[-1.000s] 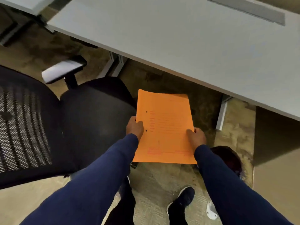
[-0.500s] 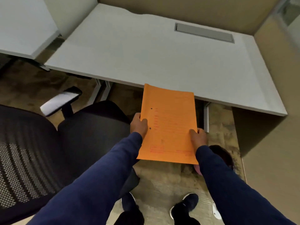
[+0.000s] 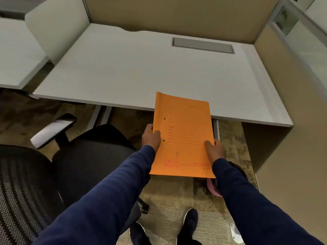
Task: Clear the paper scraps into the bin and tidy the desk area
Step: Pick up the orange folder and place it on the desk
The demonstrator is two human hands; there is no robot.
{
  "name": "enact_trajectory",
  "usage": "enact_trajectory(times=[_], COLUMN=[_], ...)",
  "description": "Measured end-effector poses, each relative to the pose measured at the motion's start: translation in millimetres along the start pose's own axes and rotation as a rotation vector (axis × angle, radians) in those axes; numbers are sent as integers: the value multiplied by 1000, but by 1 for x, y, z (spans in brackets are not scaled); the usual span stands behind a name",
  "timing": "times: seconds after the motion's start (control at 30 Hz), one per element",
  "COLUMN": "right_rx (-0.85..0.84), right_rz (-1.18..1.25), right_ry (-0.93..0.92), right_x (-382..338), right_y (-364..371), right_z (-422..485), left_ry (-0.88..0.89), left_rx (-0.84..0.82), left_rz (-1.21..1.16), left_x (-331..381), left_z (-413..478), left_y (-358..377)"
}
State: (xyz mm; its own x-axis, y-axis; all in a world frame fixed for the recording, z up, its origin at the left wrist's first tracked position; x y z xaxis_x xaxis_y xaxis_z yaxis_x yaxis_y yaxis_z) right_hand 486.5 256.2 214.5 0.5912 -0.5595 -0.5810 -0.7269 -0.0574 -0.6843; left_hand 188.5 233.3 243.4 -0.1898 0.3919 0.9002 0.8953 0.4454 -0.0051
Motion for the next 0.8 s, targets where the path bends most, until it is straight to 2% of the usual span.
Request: enact_trajectory(times=[0.2, 0.3, 0.37, 0.43, 0.47, 0.53, 0.67, 0.8], right_rx=[17, 79, 198, 285, 277, 166, -19, -52], right_rz=[-49, -190, -362, -453, -454, -410, -402, -453], right_ry=[-62, -126, -256, -493, -601, -702, -716, -759], right_x=[-3, -5, -11, -25, -30, -33, -15, 7], right_y=[-20, -35, -48, -55, -54, -47, -27, -18], right_z=[35, 52, 58, 52, 47, 41, 40, 42], left_ry=[-20, -34, -51, -59, -62, -67, -83, -93], left_rx=[30, 62, 78, 87, 86, 86, 78, 55], left_rz=[-11, -27, -39, -40, -36, -31, -25, -4], left_x=[-4, -12, -20, -26, -29, -35, -42, -46], left_z=[10, 13, 13, 13, 13, 14, 13, 14], left_y=[40, 60, 75, 89, 96, 111, 139, 163])
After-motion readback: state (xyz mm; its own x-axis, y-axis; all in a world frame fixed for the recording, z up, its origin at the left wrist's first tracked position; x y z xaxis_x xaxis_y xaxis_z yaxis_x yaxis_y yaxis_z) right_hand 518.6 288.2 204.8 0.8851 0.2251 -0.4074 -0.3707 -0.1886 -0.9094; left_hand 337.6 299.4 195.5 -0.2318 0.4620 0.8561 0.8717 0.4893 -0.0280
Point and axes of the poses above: each hand's wrist, its own z-axis towards the middle knuckle, its own y-axis out of the palm, x = y × z, the point moved 8 cm from there along z, towards the middle knuckle, and after that the axes turned 15 degrees about -z, right-handed, at the moved point
